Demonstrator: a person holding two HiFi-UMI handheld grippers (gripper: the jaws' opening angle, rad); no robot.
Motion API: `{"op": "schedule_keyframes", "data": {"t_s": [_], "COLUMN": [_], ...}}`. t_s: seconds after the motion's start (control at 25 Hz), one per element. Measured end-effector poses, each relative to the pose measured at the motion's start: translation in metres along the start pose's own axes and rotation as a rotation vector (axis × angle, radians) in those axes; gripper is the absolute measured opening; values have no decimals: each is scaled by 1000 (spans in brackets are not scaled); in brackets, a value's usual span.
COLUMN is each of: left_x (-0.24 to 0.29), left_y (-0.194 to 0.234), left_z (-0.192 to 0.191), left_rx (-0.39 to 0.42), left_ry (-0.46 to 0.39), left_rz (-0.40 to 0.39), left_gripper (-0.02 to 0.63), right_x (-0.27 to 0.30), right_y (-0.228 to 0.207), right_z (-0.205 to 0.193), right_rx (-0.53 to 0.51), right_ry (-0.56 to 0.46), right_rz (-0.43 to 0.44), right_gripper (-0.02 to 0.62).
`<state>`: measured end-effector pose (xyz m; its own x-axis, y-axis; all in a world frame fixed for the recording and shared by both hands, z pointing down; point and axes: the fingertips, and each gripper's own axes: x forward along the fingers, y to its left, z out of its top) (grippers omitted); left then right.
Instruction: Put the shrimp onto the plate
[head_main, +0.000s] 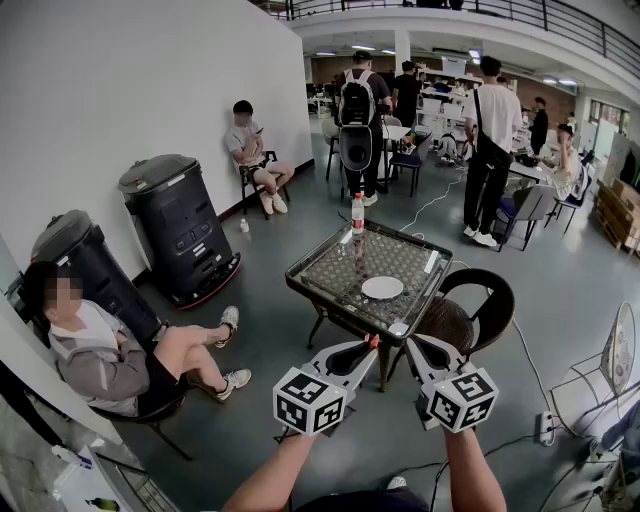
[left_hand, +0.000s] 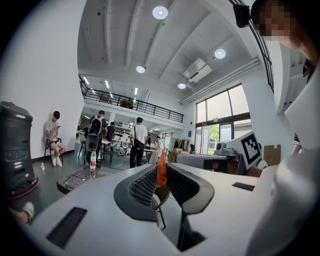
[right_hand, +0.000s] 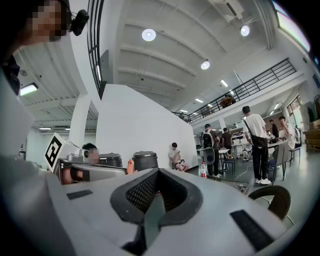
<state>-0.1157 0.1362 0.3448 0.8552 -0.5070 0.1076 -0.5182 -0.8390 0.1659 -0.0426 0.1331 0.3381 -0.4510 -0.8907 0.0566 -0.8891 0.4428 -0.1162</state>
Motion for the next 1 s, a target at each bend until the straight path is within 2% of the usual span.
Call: {"op": "schedule_keyframes", "data": {"t_s": [0.52,1.0], "left_x": [20,80], "left_y": [9,-4], "left_z": [0,9], "left_rx": [9,38], "left_ry": [-1,7], "left_rz": [7,90], "left_gripper": [66,66], "right_x": [8,-3], "right_y": [-19,-83], "right_z": [2,22], "right_rx": [8,-33], "right_ry": [-3,-16], "right_rz": [19,108], "right_gripper": [5,5]}}
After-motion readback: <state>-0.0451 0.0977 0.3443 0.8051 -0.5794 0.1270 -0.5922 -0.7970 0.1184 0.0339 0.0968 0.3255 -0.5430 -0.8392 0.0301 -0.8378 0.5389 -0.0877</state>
